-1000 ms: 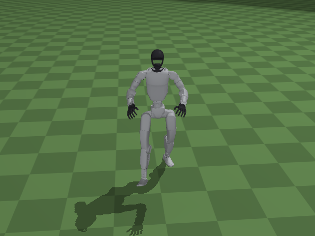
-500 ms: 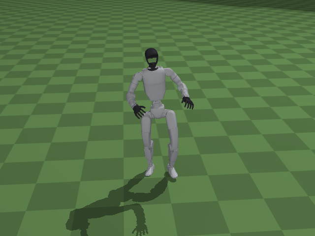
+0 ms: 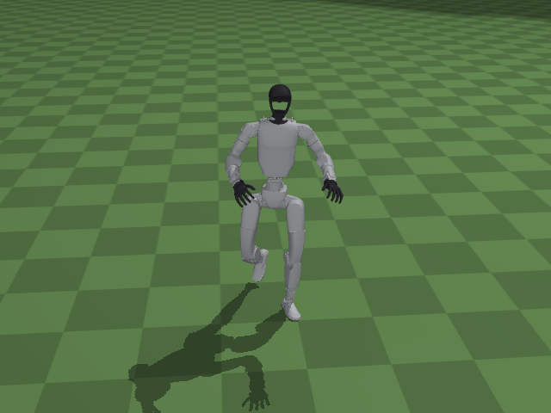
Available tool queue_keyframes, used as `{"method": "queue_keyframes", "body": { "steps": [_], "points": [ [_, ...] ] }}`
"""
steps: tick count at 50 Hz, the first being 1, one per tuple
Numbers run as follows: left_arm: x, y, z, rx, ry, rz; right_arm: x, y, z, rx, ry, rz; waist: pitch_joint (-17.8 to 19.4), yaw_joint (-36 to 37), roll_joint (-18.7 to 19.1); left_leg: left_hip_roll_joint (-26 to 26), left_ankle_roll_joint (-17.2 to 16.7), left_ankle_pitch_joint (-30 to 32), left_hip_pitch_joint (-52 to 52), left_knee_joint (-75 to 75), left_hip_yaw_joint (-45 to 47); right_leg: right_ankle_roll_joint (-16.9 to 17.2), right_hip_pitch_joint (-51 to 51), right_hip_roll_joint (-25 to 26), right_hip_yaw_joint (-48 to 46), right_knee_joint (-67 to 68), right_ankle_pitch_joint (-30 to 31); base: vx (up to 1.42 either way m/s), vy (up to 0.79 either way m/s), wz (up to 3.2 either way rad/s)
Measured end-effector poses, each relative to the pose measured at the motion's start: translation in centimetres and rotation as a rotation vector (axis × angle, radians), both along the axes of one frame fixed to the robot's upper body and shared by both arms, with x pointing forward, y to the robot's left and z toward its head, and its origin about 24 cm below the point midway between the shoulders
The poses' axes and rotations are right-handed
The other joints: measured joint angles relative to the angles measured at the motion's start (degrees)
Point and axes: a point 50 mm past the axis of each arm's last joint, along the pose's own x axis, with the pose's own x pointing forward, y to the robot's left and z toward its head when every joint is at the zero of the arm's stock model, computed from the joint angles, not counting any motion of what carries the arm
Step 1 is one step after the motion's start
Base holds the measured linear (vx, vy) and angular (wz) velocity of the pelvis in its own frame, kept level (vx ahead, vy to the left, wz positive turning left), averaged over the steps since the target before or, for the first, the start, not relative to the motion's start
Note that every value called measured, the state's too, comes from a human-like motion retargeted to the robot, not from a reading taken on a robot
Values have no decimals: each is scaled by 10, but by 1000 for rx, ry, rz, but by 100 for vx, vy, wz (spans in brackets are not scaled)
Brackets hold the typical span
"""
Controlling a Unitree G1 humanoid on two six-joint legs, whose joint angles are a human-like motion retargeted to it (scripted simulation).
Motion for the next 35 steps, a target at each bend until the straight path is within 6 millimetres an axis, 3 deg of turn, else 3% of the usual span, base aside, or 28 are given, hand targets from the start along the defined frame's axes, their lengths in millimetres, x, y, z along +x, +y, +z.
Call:
{"method": "queue_keyframes", "body": {
  "steps": [5, 7, 10, 17, 19, 25, 27, 33, 35],
  "points": [
    [16, -10, 14, -6, -63, -4, 3, -7, 10, -6, -36, -11, 24, -48, 17, 4, -12, -29, 29, 28, -43, -21, -106, -13, -27, 74, -63, 51, 11, 67],
    [21, -17, 17, 21, -79, -13, 5, -11, 14, -20, -46, -7, 32, -62, 32, 7, -31, -30, 48, 20, -54, -60, -118, -13, -51, 14, -105, 46, 7, 64],
    [28, -28, 22, 3, -113, -26, 7, -14, 19, -33, -63, -10, 48, -90, 46, 8, -39, -41, 68, 24, -76, -63, -130, -27, -104, -104, -125, 49, 2, 74],
    [35, -41, 29, -76, -158, -52, 12, -19, 25, -69, -67, -32, 88, -150, 21, -43, -29, -80, 134, 29, -130, 10, -104, -42, -84, -519, -21, 53, -8, 88],
    [34, -41, 28, -72, -153, -55, 12, -18, 24, -84, -61, -28, 92, -153, 19, -44, -30, -88, 159, 25, -138, 35, -97, -44, -89, -580, -13, 59, -17, 49],
    [23, -31, 16, -61, -108, -43, 9, -14, 20, -96, -44, 9, 69, -135, 10, -47, -25, -84, 200, 49, -153, 56, -80, -65, -123, -567, 38, 63, -22, 24],
    [16, -24, 8, -59, -81, -30, 8, -11, 19, -89, -40, 29, 58, -124, 5, -44, -19, -64, 195, 91, -159, 63, -84, -79, -125, -512, 6, 66, -28, 15],
    [-17, -5, -21, -94, 39, 45, 6, -6, 15, -91, -26, 54, 18, -91, 11, 14, 13, 68, 60, 377, -151, 25, -61, -78, -131, -433, -92, 62, -29, 22],
    [-27, 1, -25, -108, 61, 64, 9, -3, 19, -91, -40, 61, 12, -74, 11, 39, 33, 72, 6, 464, -131, 19, -54, -73, -131, -420, -109, 53, -26, 3]
  ]
}}
